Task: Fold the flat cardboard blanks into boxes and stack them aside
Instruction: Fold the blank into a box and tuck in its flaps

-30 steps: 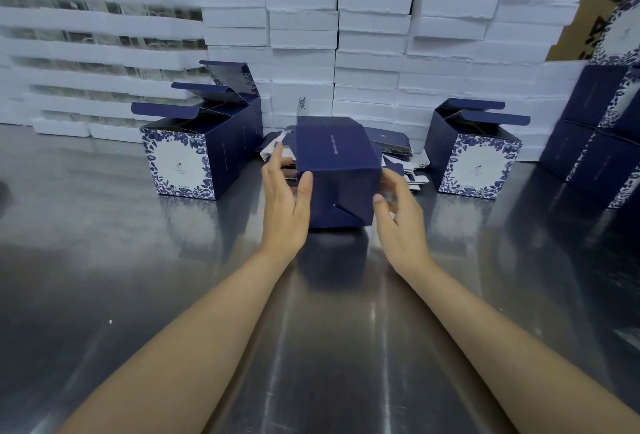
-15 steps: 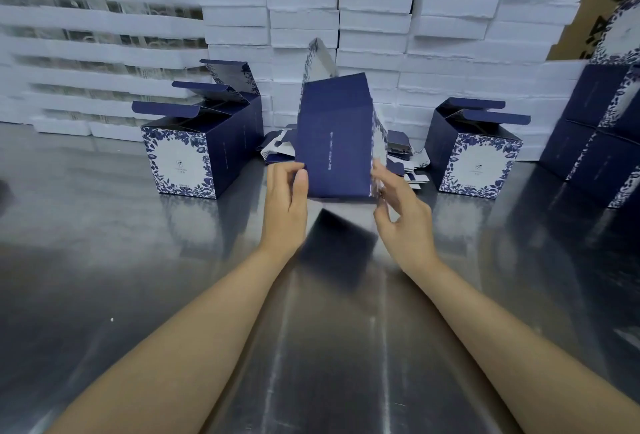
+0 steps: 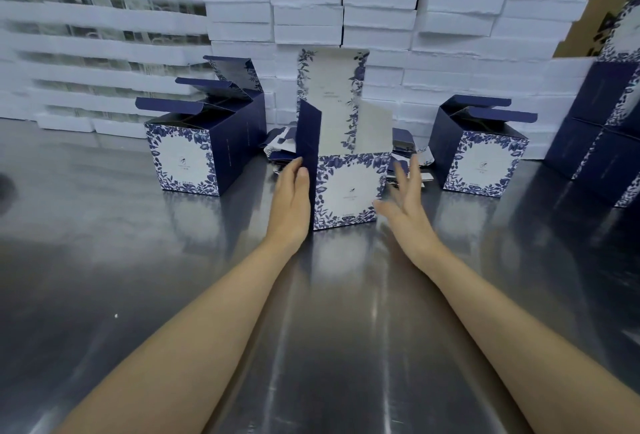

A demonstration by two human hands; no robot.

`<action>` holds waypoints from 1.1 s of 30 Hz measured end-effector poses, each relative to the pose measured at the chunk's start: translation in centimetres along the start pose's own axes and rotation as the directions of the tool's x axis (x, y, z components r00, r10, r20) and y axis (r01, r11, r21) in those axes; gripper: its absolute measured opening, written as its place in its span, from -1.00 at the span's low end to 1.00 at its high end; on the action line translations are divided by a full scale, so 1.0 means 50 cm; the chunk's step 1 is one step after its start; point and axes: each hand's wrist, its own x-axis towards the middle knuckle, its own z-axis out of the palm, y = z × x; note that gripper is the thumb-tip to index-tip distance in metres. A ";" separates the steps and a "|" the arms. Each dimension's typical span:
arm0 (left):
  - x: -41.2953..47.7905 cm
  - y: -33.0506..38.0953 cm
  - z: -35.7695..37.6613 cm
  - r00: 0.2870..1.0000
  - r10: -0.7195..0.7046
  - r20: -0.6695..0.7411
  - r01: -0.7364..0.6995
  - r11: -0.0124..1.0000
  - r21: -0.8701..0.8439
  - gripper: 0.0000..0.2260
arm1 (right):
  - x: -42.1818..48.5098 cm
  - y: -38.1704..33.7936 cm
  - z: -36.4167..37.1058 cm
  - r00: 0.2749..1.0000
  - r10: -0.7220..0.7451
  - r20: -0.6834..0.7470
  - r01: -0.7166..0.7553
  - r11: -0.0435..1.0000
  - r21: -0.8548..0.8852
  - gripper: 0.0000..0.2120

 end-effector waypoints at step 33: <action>-0.007 0.007 -0.017 0.778 0.598 0.193 -0.627 0.760 0.171 -0.51 | 0.012 -0.030 -0.027 0.906 -0.422 0.039 0.400 0.819 -0.411 -0.75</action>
